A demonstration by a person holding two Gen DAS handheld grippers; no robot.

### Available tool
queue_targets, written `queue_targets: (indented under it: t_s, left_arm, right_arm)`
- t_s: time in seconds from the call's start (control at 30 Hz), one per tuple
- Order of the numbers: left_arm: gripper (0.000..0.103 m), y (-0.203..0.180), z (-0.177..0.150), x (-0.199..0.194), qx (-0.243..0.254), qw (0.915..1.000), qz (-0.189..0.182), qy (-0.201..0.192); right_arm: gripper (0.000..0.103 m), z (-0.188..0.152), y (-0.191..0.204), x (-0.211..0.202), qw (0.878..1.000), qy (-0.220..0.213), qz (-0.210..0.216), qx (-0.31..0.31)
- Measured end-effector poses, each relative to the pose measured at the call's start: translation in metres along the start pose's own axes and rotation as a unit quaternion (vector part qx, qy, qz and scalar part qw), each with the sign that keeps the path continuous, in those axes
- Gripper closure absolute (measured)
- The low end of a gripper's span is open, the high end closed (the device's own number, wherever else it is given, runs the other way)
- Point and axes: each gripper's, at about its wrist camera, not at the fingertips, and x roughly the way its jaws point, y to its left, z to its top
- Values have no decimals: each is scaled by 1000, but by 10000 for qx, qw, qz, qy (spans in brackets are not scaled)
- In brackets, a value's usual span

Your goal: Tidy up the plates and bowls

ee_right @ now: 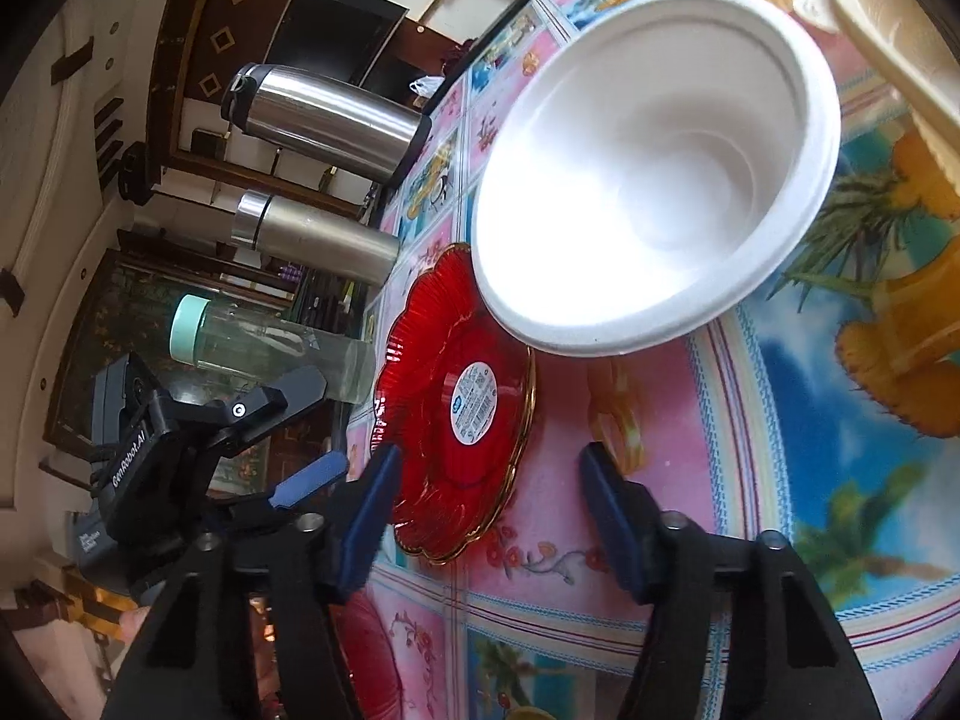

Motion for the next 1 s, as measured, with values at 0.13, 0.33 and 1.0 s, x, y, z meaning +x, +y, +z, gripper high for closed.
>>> queue_targets:
  t_s: [0.13, 0.33, 1.0]
  left_arm:
    - [20, 0, -1, 9, 47, 9998, -120, 144]
    - [46, -2, -5, 29, 102, 9992, -63, 372]
    - [51, 32, -5, 18, -311, 9967, 684, 292]
  right_arm:
    - [59, 1, -5, 4, 9999, 53, 98, 119]
    - [65, 2, -5, 6, 9998, -34, 134, 105]
    - [88, 2, -6, 16, 9999, 110, -80, -81]
